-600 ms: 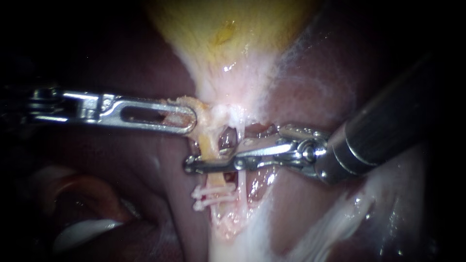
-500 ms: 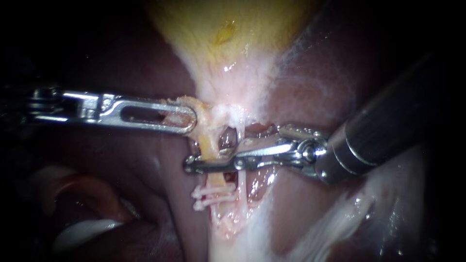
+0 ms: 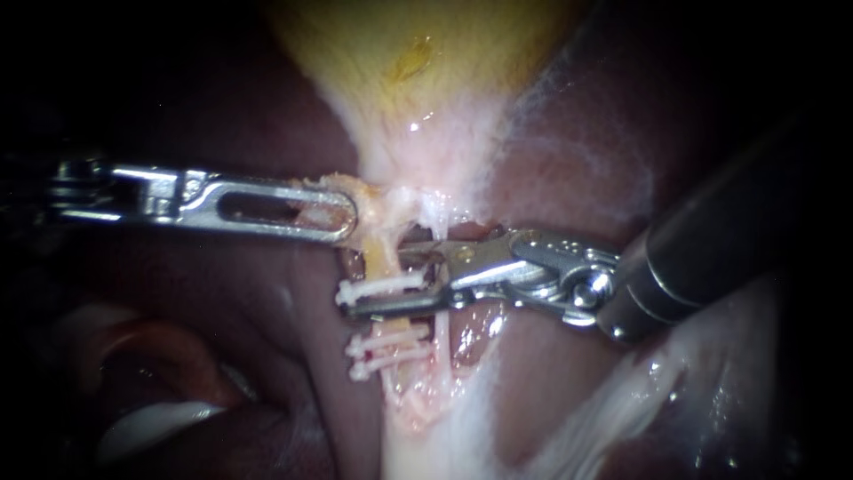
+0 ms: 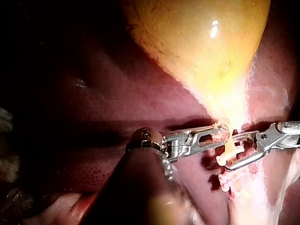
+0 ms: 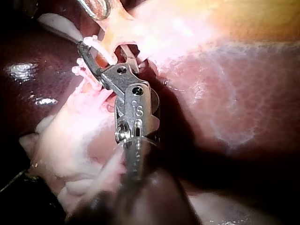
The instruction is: Going back third clip left tube
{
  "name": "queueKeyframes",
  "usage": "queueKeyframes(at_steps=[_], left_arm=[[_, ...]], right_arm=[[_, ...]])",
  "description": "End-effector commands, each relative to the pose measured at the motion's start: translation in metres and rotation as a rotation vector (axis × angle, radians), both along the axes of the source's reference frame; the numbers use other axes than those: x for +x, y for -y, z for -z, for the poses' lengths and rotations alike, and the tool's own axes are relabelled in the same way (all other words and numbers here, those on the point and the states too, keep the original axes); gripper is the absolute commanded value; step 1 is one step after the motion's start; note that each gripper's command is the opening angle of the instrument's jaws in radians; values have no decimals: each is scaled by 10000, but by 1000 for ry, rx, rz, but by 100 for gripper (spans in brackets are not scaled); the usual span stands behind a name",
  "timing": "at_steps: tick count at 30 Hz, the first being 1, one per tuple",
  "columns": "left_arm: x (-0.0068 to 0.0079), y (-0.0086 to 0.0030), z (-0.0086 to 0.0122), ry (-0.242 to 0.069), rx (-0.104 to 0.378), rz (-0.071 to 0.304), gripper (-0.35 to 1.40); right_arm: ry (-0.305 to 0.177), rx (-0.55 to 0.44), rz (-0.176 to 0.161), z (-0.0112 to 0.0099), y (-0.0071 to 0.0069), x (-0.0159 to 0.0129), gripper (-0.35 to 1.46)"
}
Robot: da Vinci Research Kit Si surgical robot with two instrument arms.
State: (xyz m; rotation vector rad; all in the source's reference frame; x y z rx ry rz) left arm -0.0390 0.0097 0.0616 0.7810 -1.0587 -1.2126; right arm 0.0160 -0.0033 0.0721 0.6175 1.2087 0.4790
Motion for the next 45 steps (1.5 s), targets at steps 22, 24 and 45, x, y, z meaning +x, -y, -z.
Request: queueKeyframes(at_steps=[22,24,45], left_arm=[[3,1,0,2,0,-2,-35],[4,1,0,2,0,-3,-35],[5,1,0,2,0,-3,-35]], right_arm=[[-31,-117,48,12,6,-45,50],[-34,-128,42,15,5,-52,50],[-49,-186,49,65,-21,-128,50]])
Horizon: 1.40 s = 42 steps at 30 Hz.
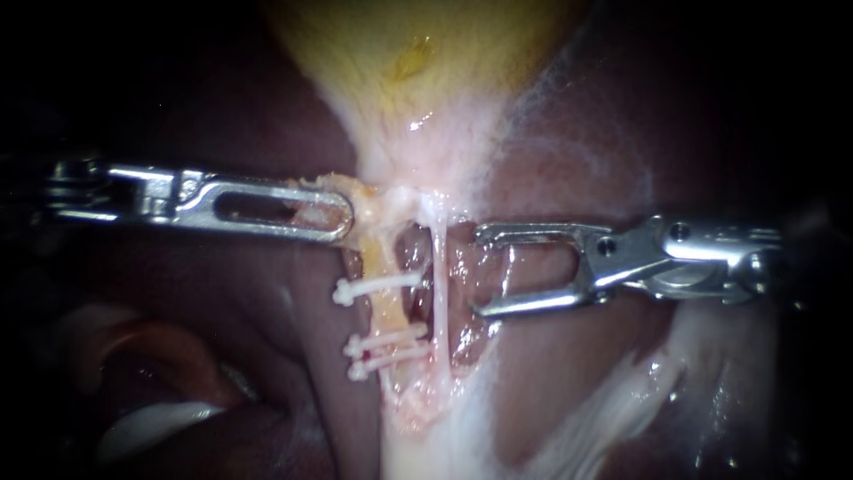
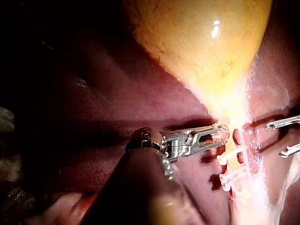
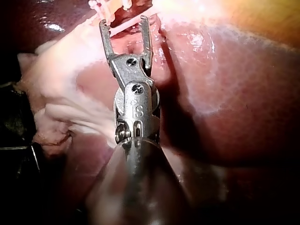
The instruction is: Going back third clip left tube
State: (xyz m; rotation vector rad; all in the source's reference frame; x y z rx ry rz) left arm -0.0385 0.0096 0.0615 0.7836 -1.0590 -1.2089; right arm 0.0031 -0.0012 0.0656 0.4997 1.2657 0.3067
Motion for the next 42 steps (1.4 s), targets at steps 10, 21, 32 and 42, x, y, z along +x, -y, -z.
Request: queueKeyframes(at_steps=[10,21,32,42], left_arm=[[0,0,0,0,0,-1,-35],[0,-1,-3,1,0,-1,-35],[-6,-2,-16,0,0,2,-35],[-22,-3,-44,-26,9,-6,-35]], right_arm=[[-6,-9,10,3,1,-16,50],[-12,-21,18,8,-3,-28,50],[-15,-32,22,9,-3,-31,50],[-15,-32,22,9,-3,-31,50]])
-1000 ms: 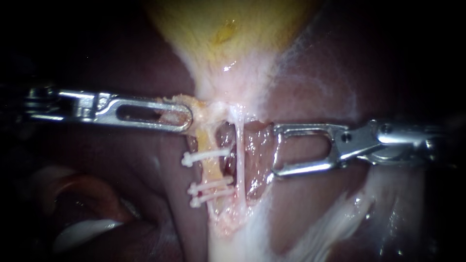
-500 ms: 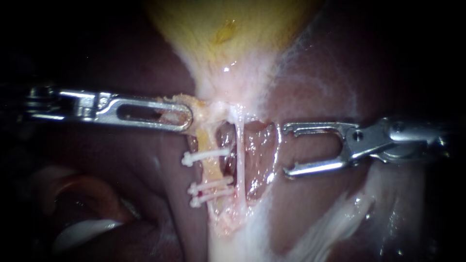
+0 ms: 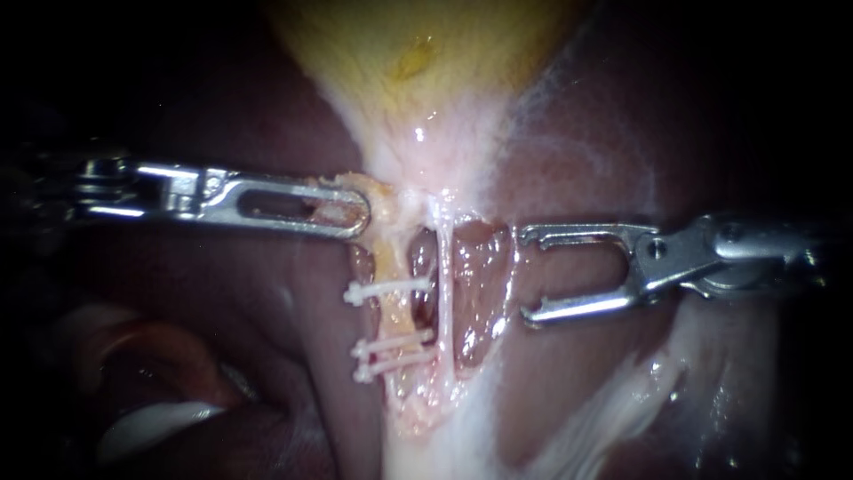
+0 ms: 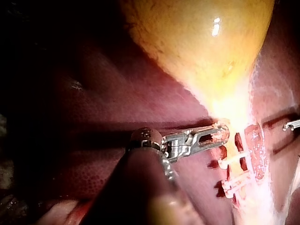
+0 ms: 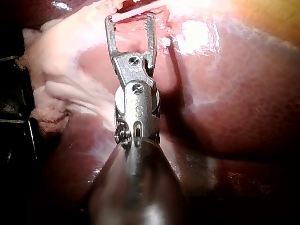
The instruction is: Going back third clip left tube
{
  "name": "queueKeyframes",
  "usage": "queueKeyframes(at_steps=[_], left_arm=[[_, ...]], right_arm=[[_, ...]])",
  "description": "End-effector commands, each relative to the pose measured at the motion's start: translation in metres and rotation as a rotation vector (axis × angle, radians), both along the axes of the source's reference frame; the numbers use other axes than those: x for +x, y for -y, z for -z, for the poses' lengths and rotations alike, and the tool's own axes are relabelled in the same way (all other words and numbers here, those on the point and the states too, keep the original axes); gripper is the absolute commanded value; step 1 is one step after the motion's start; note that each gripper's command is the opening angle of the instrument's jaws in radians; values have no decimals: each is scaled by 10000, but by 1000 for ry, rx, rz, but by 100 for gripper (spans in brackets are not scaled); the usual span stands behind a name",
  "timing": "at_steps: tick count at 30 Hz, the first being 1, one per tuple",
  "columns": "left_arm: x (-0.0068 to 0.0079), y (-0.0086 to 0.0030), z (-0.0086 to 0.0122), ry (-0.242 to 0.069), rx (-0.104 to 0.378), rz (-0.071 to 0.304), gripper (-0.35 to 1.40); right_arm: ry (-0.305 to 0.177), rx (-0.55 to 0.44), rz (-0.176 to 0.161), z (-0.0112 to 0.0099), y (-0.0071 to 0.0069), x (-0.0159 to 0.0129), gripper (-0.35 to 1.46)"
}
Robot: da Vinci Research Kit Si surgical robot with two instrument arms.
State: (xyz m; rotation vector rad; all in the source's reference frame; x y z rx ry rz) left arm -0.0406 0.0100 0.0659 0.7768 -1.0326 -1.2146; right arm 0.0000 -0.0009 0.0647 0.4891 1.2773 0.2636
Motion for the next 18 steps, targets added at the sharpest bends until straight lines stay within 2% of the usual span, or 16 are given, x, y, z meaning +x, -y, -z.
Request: queueKeyframes(at_steps=[1,8,18], left_arm=[[-3,1,-3,-8,2,-2,-35],[-9,-1,-16,-18,11,-3,-35],[-9,0,-15,-18,11,-3,-35]], right_arm=[[-1,-5,1,0,0,0,50],[-1,-5,1,0,0,0,50],[-1,-5,1,0,0,0,50]])
